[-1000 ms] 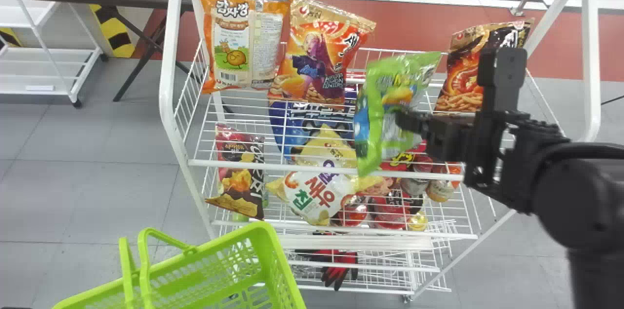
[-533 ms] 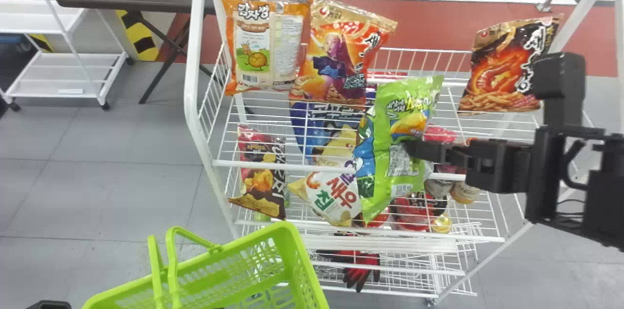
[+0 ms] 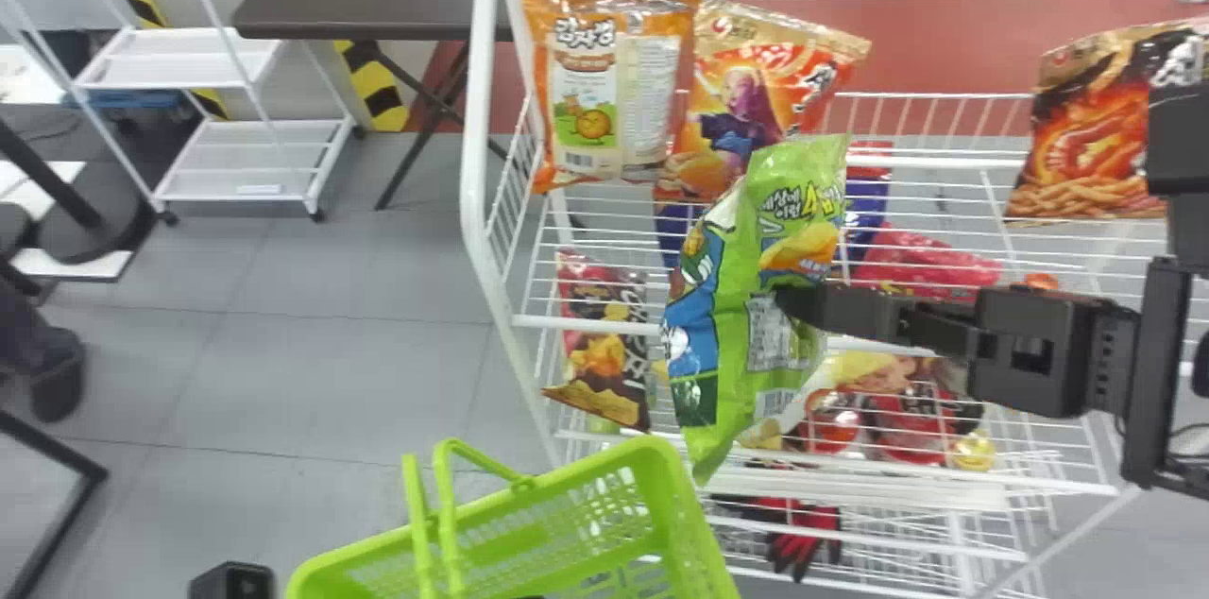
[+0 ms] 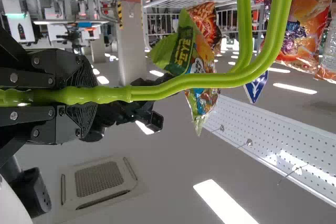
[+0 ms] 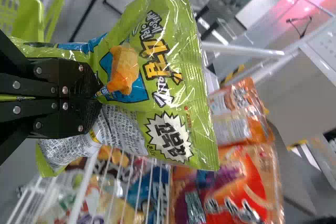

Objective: Hold basket handle with left hand then pick Gkobukchip with right hand and place into basket

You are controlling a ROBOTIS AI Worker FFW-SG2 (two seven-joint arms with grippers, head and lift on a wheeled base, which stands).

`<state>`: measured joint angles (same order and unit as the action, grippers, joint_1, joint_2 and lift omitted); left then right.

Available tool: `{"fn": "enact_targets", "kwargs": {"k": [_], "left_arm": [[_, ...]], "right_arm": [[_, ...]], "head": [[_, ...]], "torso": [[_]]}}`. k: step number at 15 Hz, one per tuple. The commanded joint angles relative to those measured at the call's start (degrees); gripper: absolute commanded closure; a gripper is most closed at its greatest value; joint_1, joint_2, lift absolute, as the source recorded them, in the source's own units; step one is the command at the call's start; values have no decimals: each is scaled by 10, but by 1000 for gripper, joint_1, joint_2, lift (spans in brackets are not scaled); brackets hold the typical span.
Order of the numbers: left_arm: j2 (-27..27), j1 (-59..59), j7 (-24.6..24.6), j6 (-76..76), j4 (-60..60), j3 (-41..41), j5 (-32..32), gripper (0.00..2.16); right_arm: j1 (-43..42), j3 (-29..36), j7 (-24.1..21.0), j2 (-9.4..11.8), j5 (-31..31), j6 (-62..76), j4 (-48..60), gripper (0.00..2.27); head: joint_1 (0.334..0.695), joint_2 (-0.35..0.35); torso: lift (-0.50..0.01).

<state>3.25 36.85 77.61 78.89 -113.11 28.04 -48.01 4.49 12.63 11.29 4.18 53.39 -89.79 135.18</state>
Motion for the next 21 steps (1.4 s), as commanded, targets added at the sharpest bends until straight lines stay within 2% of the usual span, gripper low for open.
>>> {"fn": "enact_targets", "kwargs": {"k": [1, 5, 6, 8, 13, 14, 15, 16, 17, 21], "left_arm": [[1, 2, 1, 0, 0, 0, -4, 2145], [0, 2, 2, 0, -1, 0, -6, 2145], [0, 2, 2, 0, -1, 0, -7, 2145], [0, 2, 2, 0, -1, 0, -8, 2145], [0, 2, 1, 0, -3, 0, -9, 2145], [1, 2, 1, 0, -3, 0, -9, 2145], [1, 2, 1, 0, -3, 0, -9, 2145], [1, 2, 0, 0, -3, 0, -9, 2145], [1, 2, 0, 0, -3, 0, -9, 2145], [1, -1, -1, 0, -1, -1, -9, 2145]], "right_arm": [[3, -20, 6, -1, 31, -3, -36, 2246], [9, -67, 33, -1, 45, -3, -100, 2246], [9, -79, 38, -1, 46, -3, -114, 2246], [9, -111, 42, -1, 35, -3, -140, 2246], [-3, -189, 80, -1, -39, -3, -231, 2202], [-4, -200, 88, -1, -49, -3, -239, 1943], [-4, -206, 89, -2, -51, -3, -240, 1399], [-4, -210, 88, -2, -53, -3, -240, 346], [-5, -212, 89, -1, -53, -3, -239, -2], [-2, -206, 106, -1, -52, -3, -238, 63]], "head": [[695, 200], [695, 274], [695, 316], [695, 350], [695, 350], [695, 350], [695, 350], [695, 350], [695, 350], [695, 350]], "torso": [[0], [0], [0], [0], [0], [0], [0], [0], [0], [0]]}}
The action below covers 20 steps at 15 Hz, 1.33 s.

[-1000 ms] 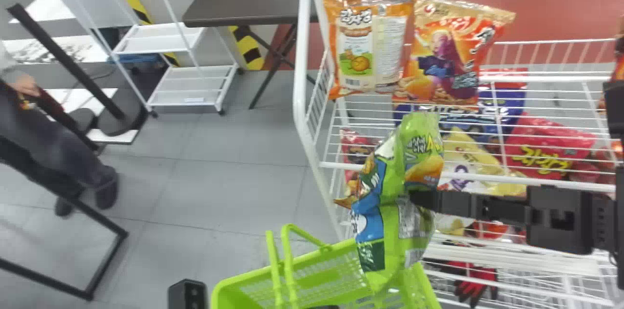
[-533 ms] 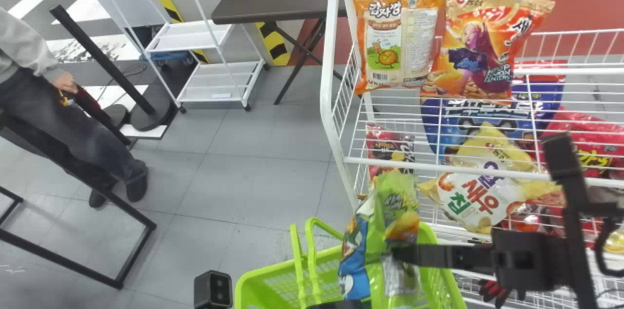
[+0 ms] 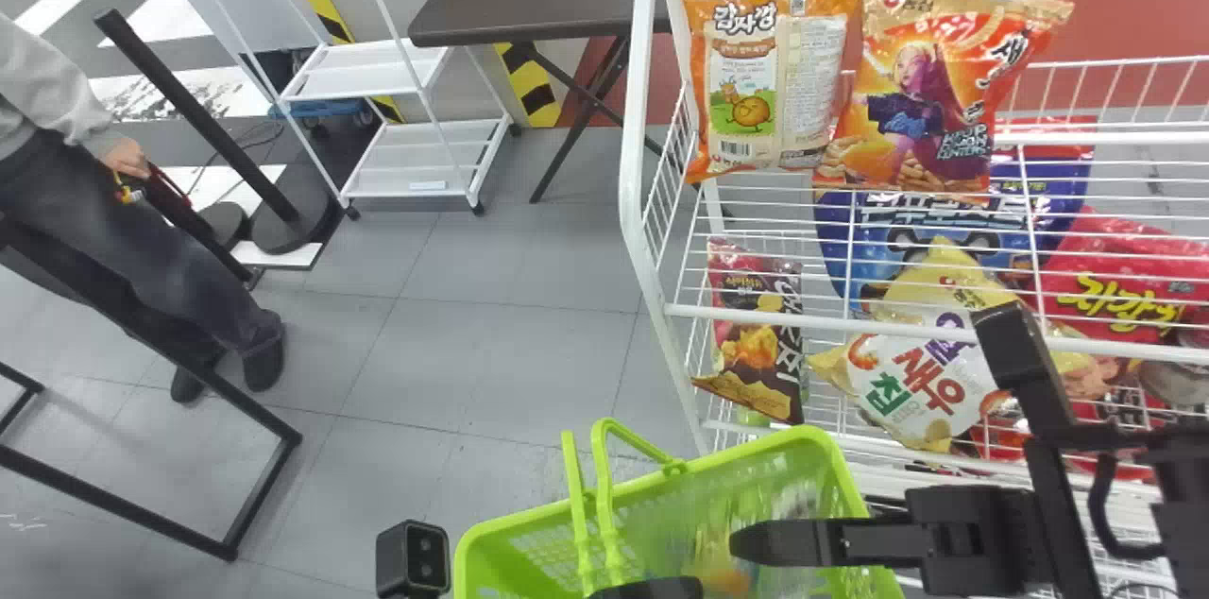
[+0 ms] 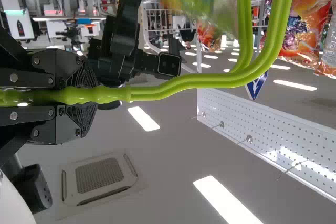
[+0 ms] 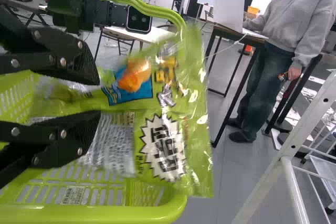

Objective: Hold basket handle with left hand then pick Gkobukchip with right hand and place into basket

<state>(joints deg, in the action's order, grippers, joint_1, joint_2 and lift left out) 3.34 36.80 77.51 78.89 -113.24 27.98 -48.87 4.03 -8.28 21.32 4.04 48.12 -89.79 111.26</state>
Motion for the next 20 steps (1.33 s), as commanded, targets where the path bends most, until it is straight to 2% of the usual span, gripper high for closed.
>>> {"fn": "enact_targets", "kwargs": {"k": [1, 4, 7, 11, 12, 16, 17, 20], "left_arm": [[0, -1, 0, 0, -1, 0, 0, 2145], [0, -1, -1, 0, 0, 1, 0, 2145], [1, -2, -2, 0, 2, 0, 0, 2145], [0, -2, 1, 0, 4, 1, 0, 2145], [1, -2, 1, -2, 6, 1, 0, 2145], [0, -2, 1, -2, 8, 0, 0, 2145], [0, -2, 1, -2, 9, 0, 0, 2145], [0, -2, 1, -2, 11, 0, 0, 2145]], "right_arm": [[5, 6, 12, 0, 1, -3, 8, 63], [32, 29, 15, 4, -31, -3, 77, 60], [86, 27, 1, 4, -167, 12, 157, 60], [144, 48, -40, 6, -241, 237, 186, 73], [157, 49, -45, 5, -272, 306, 185, 73], [204, 54, -92, 6, -361, 533, 157, 73], [212, 54, -106, 7, -377, 584, 141, 73], [228, 57, -130, 7, -413, 782, 56, 73]], "head": [[695, 350], [695, 350], [695, 350], [695, 350], [695, 295], [695, 155], [695, 97], [695, 26]], "torso": [[0], [0], [0], [0], [0], [0], [0], [0]]}}
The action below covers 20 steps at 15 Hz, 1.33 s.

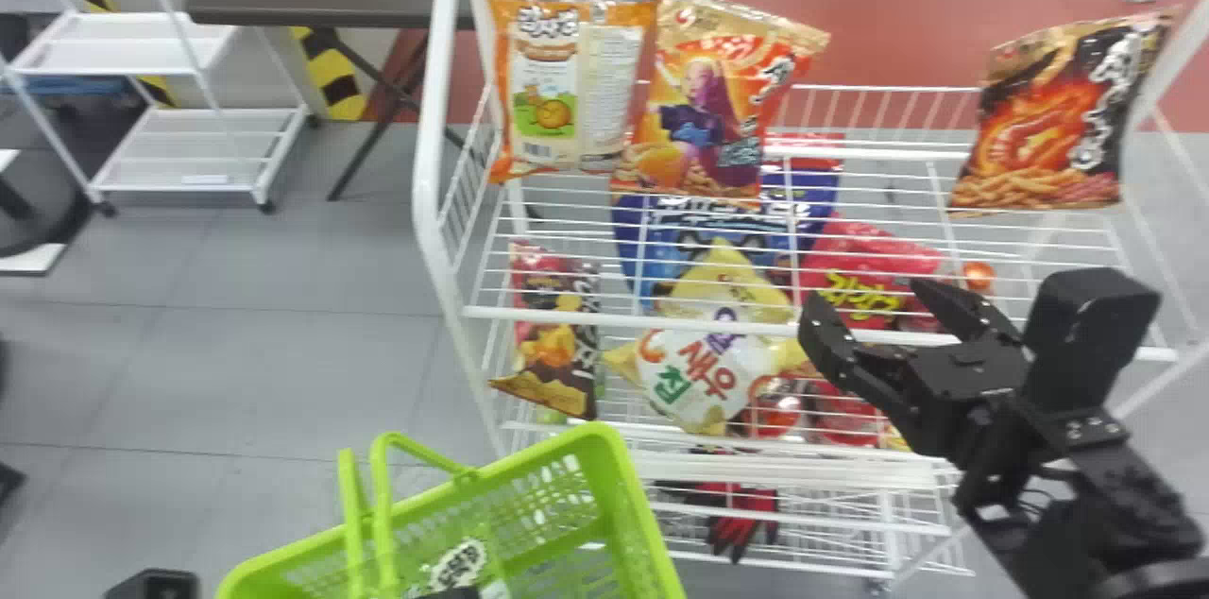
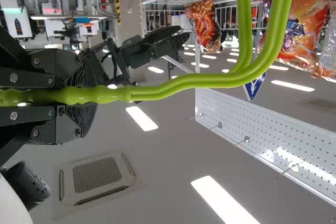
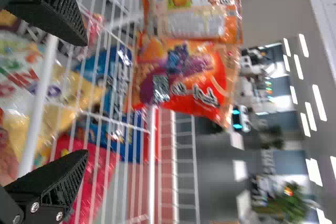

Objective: Hold basket handle with left hand then pick Gkobukchip with right hand and place into basket

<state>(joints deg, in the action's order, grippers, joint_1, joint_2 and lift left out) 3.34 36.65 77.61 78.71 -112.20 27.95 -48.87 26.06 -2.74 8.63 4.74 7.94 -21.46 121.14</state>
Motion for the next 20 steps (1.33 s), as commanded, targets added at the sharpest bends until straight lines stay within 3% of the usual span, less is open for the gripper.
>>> {"fn": "enact_targets", "kwargs": {"k": [1, 6, 20], "left_arm": [[0, 0, 0, 0, 0, 0, 0, 2145], [-1, -3, -3, 0, 2, -1, 1, 2145], [-1, -11, -7, 2, 7, -4, 2, 2145]], "right_arm": [[14, 2, -5, 0, -14, 155, -71, 73], [48, 5, -5, -1, -13, 268, -113, 73], [55, 7, -5, -2, -12, 278, -115, 73]], "head": [[695, -6], [695, -43], [695, -58]], "torso": [[0], [0], [0]]}}
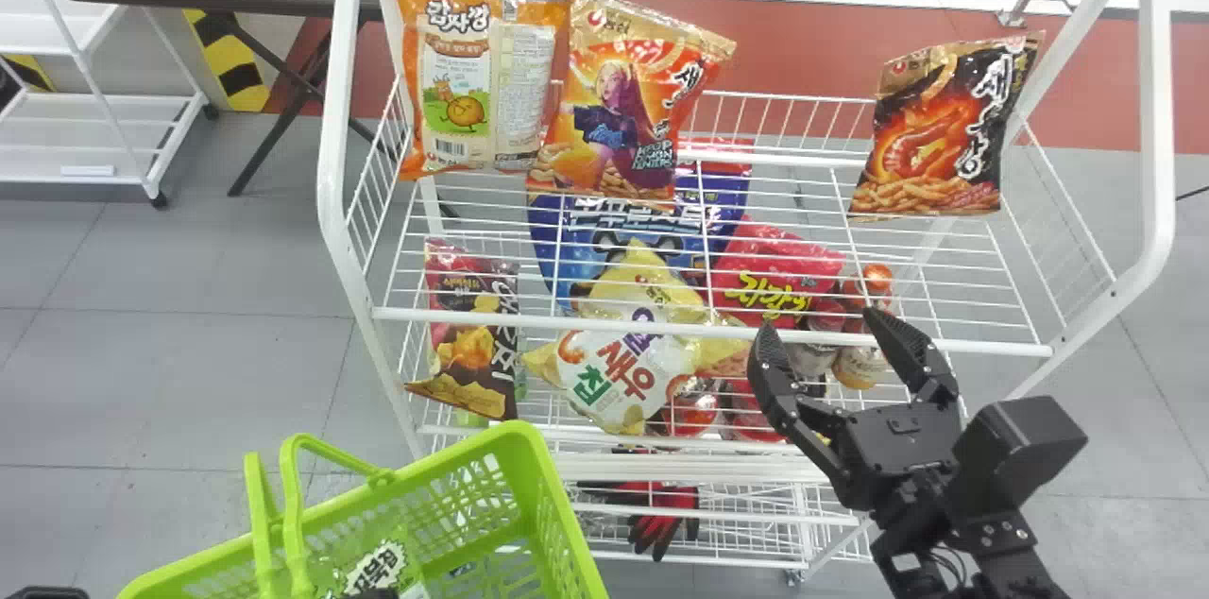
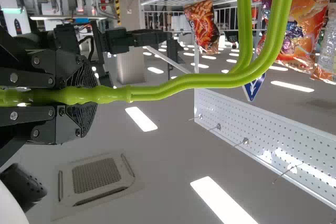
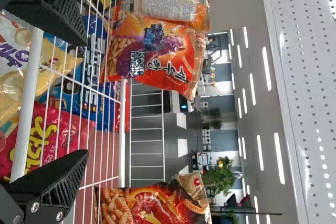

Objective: Hold basket handle with left hand then pick Gkobukchip with right hand and place into basket

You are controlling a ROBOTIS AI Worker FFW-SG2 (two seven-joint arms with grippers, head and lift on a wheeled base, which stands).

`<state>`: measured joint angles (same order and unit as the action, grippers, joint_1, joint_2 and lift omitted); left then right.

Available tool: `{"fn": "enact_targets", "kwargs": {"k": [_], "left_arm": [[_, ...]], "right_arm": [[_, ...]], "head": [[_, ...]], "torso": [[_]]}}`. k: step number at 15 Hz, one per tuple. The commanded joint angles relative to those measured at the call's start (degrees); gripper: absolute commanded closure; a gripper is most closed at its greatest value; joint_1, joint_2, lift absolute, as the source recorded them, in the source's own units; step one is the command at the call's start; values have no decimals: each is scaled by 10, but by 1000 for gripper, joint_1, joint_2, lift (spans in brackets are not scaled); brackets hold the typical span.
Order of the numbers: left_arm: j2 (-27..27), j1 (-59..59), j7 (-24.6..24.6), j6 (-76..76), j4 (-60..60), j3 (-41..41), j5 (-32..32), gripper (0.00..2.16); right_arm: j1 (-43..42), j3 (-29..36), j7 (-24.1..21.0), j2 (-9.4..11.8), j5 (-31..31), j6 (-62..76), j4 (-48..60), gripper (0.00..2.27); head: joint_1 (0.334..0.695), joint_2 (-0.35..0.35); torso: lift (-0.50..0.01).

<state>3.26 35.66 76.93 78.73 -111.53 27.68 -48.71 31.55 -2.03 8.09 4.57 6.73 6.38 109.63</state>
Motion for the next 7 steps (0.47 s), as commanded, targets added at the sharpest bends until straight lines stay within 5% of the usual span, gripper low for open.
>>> {"fn": "enact_targets", "kwargs": {"k": [1, 7], "left_arm": [[0, -1, -1, 0, 0, -1, 1, 2145], [-1, -2, -2, 2, 0, -1, 3, 2145]], "right_arm": [[0, 0, 0, 0, 1, 0, -1, 73], [0, 0, 0, 1, 4, 2, -3, 73]], "head": [[695, -58], [695, -62]], "torso": [[0], [0]]}}
